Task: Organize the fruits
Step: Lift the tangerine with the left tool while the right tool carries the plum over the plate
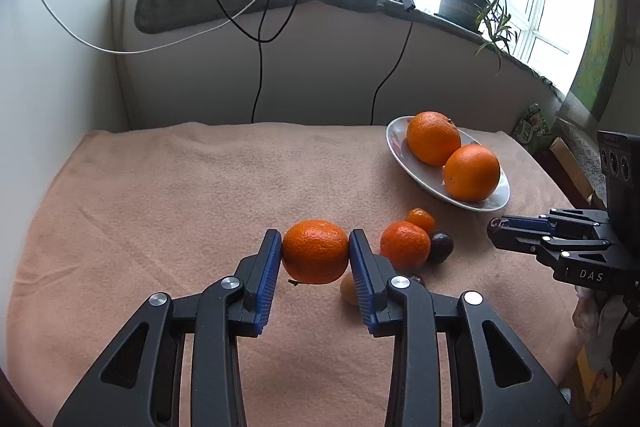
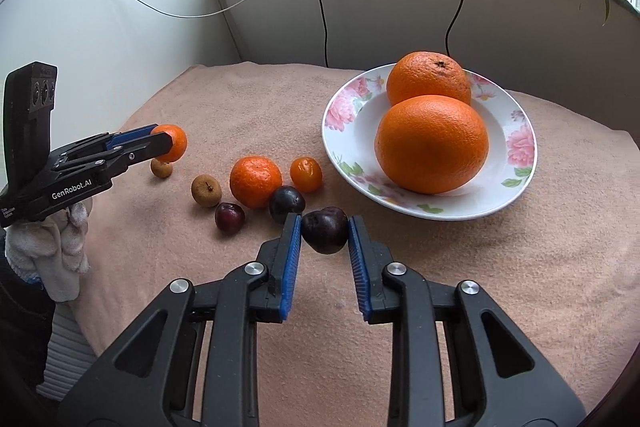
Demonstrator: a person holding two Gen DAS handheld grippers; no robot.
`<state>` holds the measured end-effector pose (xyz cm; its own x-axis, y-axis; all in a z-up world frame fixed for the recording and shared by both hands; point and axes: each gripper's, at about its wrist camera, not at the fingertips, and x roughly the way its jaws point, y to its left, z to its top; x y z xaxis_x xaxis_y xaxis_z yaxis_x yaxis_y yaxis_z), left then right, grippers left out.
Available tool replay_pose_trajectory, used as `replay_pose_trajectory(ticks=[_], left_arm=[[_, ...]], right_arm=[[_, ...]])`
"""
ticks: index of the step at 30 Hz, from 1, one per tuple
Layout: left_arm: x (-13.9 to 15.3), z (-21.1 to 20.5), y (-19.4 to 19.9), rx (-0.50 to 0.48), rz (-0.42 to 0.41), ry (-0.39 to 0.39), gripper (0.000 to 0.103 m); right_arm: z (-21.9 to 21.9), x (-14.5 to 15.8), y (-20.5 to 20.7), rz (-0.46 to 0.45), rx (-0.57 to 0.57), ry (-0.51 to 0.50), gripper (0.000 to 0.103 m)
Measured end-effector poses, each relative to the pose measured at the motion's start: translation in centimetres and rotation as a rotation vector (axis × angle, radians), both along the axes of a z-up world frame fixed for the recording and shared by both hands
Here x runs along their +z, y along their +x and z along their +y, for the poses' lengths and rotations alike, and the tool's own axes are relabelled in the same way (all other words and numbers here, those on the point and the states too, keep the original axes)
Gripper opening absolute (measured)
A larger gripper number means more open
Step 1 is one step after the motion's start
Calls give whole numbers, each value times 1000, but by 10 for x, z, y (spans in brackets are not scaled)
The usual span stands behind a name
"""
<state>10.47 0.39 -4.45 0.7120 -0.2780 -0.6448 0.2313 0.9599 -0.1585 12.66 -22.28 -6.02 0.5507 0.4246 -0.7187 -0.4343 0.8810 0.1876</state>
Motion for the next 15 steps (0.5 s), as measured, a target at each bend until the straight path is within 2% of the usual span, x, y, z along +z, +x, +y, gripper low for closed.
replay_pose_trajectory(ticks=[15], left_arm=[[16, -55, 27, -99, -29, -46, 33]], right_arm=[[-48, 22, 5, -38, -82, 18, 25]])
